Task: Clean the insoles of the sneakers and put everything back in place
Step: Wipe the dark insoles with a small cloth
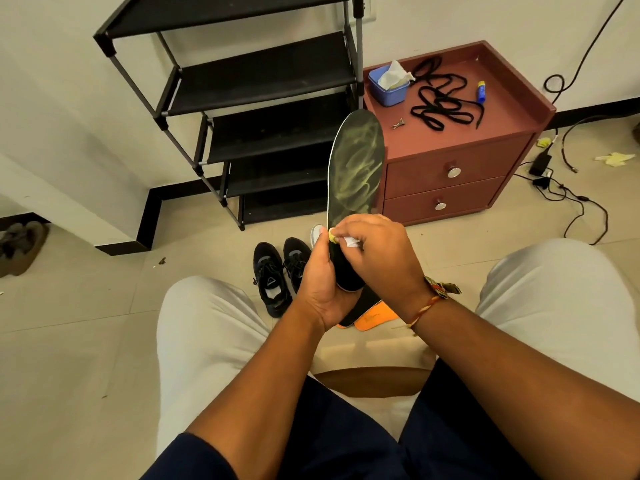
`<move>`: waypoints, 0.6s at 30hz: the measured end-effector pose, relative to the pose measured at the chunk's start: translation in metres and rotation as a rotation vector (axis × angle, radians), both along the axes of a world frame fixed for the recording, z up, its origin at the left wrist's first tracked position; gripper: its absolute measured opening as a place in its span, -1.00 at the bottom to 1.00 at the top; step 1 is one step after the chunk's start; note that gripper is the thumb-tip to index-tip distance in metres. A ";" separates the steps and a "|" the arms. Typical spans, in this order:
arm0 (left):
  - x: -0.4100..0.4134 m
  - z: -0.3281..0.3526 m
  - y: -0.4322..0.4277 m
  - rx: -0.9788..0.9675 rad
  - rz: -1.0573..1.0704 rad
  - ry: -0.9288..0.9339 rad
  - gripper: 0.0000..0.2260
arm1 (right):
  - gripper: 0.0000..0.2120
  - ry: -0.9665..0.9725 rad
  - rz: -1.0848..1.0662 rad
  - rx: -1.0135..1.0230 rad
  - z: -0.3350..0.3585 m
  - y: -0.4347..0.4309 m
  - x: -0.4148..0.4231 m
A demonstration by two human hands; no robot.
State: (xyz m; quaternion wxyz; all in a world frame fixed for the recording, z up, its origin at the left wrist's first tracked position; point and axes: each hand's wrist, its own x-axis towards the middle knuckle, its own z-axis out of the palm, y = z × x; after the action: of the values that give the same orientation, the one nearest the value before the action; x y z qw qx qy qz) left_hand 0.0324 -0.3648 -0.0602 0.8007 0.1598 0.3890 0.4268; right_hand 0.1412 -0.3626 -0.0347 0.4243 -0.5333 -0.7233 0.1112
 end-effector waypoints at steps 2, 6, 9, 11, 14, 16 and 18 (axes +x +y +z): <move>-0.006 0.001 0.005 -0.009 0.025 0.001 -0.32 | -0.85 0.016 0.067 -0.030 -0.005 -0.004 -0.002; -0.015 0.002 0.017 0.000 0.114 0.005 -0.18 | -0.85 0.012 0.184 -0.050 -0.012 -0.013 -0.008; -0.014 0.002 0.016 0.024 0.112 0.020 -0.16 | -0.86 -0.037 0.158 -0.030 -0.010 -0.015 -0.010; -0.010 0.005 0.012 0.045 0.104 0.017 -0.25 | -0.85 -0.096 0.091 -0.013 -0.008 -0.011 -0.007; -0.004 0.007 0.006 0.080 0.084 0.034 -0.34 | -0.84 -0.120 -0.028 0.013 -0.007 0.003 0.007; -0.002 0.008 0.003 0.088 0.086 0.015 -0.35 | -0.84 -0.112 -0.076 0.006 -0.008 0.008 0.012; -0.001 0.007 0.002 0.100 0.076 -0.020 -0.36 | -0.86 -0.114 -0.093 -0.005 -0.009 0.009 0.013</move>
State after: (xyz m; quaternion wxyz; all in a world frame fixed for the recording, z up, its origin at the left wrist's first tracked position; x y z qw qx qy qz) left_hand 0.0311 -0.3630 -0.0532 0.7786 0.1804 0.3652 0.4774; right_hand 0.1541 -0.3532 -0.0435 0.3859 -0.5727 -0.7205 0.0626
